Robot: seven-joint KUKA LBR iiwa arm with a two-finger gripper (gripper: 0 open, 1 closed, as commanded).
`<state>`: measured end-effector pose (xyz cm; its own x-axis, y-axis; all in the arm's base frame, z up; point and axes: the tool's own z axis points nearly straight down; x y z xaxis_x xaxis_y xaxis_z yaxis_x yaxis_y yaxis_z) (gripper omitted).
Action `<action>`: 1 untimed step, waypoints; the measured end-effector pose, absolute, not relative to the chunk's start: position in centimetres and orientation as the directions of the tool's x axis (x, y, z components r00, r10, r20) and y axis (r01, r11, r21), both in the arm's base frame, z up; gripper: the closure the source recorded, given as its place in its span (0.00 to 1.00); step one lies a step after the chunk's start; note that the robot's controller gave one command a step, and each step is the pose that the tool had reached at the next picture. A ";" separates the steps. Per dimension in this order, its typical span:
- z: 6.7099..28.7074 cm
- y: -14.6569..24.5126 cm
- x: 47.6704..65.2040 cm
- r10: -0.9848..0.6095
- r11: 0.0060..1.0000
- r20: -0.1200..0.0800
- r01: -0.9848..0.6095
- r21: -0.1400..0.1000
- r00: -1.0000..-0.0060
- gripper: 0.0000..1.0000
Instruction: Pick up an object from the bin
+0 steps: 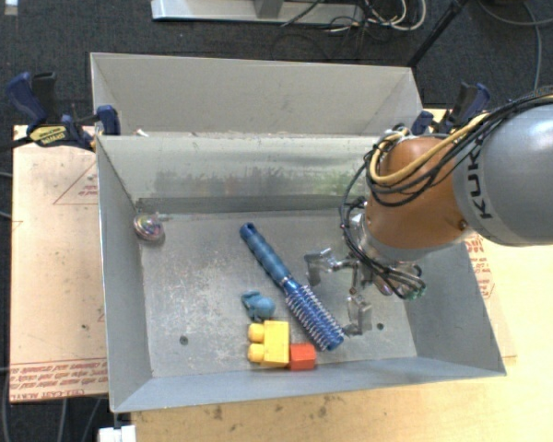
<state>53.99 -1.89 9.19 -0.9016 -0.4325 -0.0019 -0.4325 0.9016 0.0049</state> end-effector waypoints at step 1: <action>6.9 3.4 51.3 -0.503 0.864 -0.001 -0.503 0.004 -0.864 0.00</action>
Offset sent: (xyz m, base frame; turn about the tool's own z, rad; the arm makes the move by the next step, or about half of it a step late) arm -0.0267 0.0480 -0.0219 -0.0740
